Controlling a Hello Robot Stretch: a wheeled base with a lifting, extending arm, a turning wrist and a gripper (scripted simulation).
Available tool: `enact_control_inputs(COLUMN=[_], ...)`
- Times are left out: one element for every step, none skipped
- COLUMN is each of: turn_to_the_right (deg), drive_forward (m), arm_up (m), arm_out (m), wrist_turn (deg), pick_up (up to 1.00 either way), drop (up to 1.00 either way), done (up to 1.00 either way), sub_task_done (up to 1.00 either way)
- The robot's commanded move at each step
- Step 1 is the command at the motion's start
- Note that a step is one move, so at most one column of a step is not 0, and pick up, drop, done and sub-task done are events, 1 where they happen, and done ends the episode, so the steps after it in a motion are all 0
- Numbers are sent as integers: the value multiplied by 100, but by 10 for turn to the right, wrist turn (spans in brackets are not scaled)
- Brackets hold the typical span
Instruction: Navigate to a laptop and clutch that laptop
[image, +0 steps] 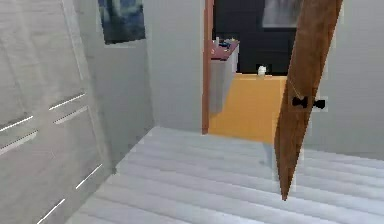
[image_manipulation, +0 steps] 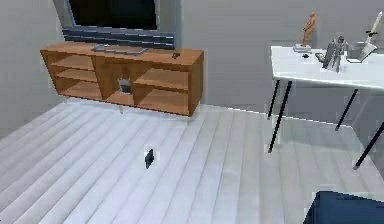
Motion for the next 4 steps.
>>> enact_control_inputs(turn_to_the_right=[120, 0, 0, 240], drive_forward=[0, 100, 95, 0], arm_up=[0, 0, 0, 0], arm_out=[0, 0, 0, 0], wrist_turn=[0, 0, 0, 0], pick_up=[0, 0, 0, 0], drop=[0, 0, 0, 0], done=[0, 0, 0, 0], sub_task_done=[0, 0, 0, 0])
